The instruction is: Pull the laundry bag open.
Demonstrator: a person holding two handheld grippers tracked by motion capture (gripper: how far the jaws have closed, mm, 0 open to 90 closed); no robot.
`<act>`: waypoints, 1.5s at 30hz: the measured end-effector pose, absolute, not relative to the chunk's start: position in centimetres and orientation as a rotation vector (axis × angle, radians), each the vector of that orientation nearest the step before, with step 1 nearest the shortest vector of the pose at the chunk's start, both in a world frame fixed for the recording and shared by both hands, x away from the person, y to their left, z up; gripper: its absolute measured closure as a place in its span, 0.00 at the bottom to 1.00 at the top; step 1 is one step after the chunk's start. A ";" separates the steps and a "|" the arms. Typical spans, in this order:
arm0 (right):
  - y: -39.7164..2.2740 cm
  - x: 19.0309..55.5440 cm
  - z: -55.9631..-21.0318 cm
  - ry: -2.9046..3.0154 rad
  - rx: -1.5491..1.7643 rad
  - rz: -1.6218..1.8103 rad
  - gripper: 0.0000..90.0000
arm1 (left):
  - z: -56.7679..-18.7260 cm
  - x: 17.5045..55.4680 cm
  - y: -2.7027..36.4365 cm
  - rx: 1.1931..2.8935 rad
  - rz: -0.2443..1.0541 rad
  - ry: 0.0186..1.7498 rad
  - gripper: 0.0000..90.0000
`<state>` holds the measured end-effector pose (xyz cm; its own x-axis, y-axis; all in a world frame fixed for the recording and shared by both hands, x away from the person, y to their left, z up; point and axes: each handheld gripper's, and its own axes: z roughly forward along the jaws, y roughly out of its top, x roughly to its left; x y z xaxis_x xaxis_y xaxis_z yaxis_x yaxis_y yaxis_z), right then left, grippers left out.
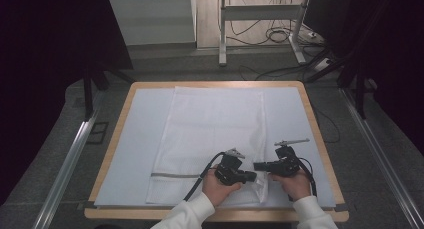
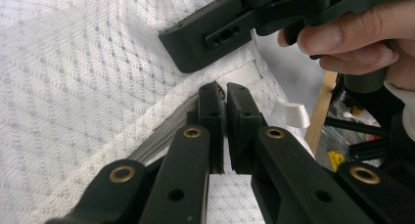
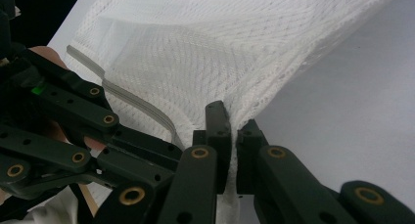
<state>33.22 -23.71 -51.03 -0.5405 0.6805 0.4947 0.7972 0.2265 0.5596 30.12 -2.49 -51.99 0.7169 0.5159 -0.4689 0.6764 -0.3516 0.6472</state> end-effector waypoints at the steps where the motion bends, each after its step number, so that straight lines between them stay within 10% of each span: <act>1: -23.7 33.2 -51.0 -2.343 -1.423 -1.210 0.97 | -52.0 30.1 -2.5 2.031 -0.228 0.908 0.96; 45: -23.8 33.1 -51.4 -2.377 -1.422 -1.185 0.97 | -52.5 30.4 -1.0 2.052 -0.209 0.919 0.97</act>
